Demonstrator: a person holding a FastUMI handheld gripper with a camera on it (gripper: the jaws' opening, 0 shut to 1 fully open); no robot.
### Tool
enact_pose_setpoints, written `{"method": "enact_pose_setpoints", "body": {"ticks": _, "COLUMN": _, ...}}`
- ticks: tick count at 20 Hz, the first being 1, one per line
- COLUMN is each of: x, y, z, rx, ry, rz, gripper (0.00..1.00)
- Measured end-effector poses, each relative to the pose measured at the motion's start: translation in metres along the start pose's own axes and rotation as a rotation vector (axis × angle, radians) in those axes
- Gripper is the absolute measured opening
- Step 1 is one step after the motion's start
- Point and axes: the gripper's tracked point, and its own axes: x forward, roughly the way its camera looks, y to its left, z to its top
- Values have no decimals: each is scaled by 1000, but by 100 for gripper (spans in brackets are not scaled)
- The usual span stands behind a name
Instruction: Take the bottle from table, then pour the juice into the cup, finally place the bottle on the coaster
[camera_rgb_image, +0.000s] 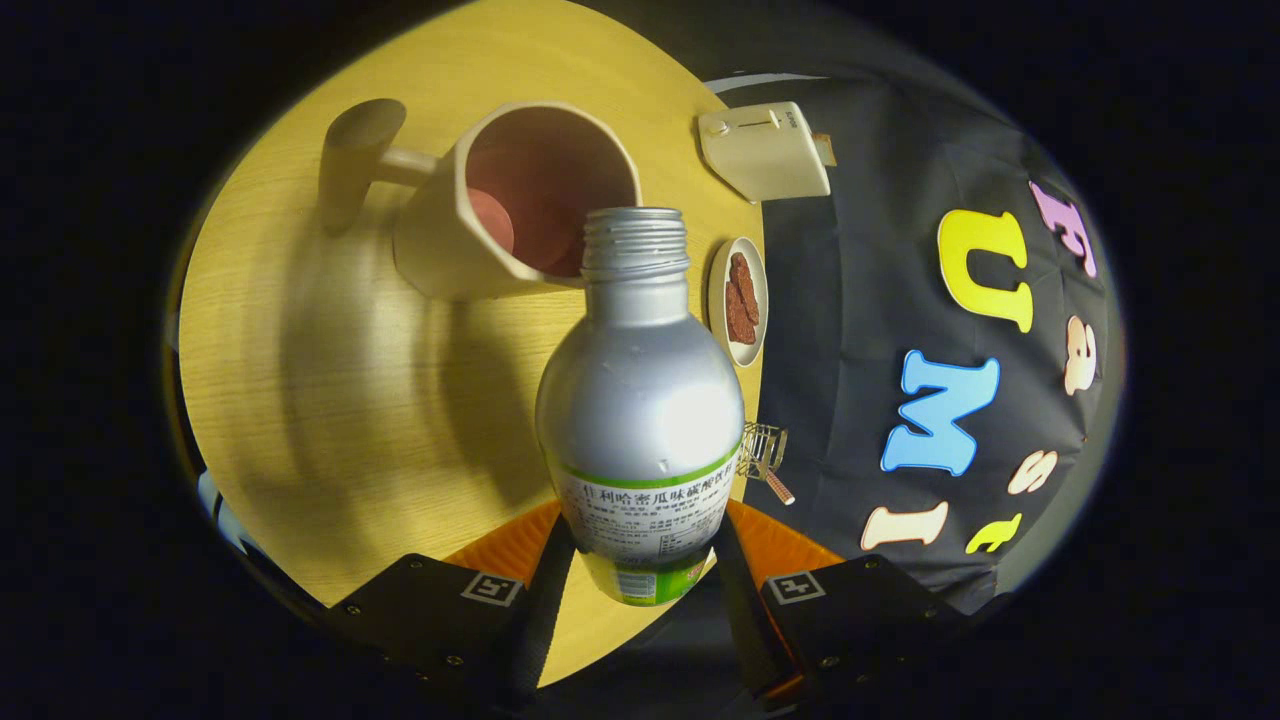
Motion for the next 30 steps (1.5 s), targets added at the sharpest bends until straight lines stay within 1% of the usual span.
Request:
{"method": "enact_pose_setpoints", "body": {"ticks": 5, "x": 0, "y": -4, "z": -6, "rx": -61, "ry": 31, "rz": -10, "gripper": 74}}
{"method": "enact_pose_setpoints", "body": {"ticks": 8, "x": -2, "y": -9, "z": -3, "rx": -116, "ry": 27, "rz": -24, "gripper": 74}}
{"method": "enact_pose_setpoints", "body": {"ticks": 12, "x": -3, "y": -9, "z": -2, "rx": -155, "ry": 39, "rz": -26, "gripper": 74}}
{"method": "enact_pose_setpoints", "body": {"ticks": 30, "x": -12, "y": -24, "z": -1, "rx": -258, "ry": 123, "rz": -34, "gripper": 74}}
